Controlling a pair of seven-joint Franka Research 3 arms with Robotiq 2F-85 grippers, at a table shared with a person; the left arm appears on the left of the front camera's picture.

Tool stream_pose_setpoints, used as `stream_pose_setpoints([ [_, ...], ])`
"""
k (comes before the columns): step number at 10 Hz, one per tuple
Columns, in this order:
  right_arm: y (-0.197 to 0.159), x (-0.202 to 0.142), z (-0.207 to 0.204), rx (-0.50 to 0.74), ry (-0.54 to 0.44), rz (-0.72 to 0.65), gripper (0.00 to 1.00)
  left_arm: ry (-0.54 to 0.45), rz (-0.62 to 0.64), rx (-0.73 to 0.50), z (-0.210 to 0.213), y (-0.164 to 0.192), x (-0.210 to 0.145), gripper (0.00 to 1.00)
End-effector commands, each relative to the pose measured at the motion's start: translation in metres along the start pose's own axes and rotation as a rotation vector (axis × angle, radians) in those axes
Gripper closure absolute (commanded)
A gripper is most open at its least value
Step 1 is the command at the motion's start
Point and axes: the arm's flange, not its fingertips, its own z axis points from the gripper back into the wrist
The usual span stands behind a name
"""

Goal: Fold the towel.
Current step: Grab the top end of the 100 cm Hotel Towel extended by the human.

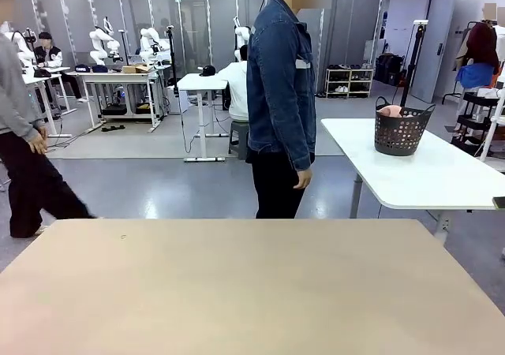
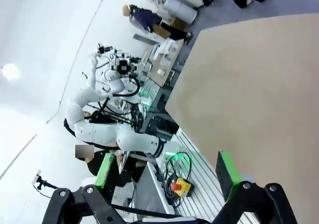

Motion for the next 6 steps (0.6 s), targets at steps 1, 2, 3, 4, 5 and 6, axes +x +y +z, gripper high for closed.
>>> stream_pose_setpoints([
  [1, -0.009, 0.009, -0.005, -0.015, 0.008, 0.023, 0.00, 0.019, 0.032, 0.093, -0.009, 0.002, 0.018, 0.00],
  [2, 0.000, 0.000, 0.000, 0.000, 0.000, 0.000, 0.00, 0.000, 0.000, 0.000, 0.000, 0.000, 0.000, 0.00],
  [3, 0.000, 0.000, 0.000, 0.000, 0.000, 0.000, 0.00, 0.000, 0.000, 0.000, 0.000, 0.000, 0.000, 0.00],
  [4, 0.000, 0.000, 0.000, 0.000, 0.000, 0.000, 0.00, 0.000, 0.000, 0.000, 0.000, 0.000, 0.000, 0.00],
  [5, 0.000, 0.000, 0.000, 0.000, 0.000, 0.000, 0.00, 0.000, 0.000, 0.000, 0.000, 0.000, 0.000, 0.00],
  [6, 0.000, 0.000, 0.000, 0.000, 0.000, 0.000, 0.00, 0.000, 0.000, 0.000, 0.000, 0.000, 0.000, 0.00],
])
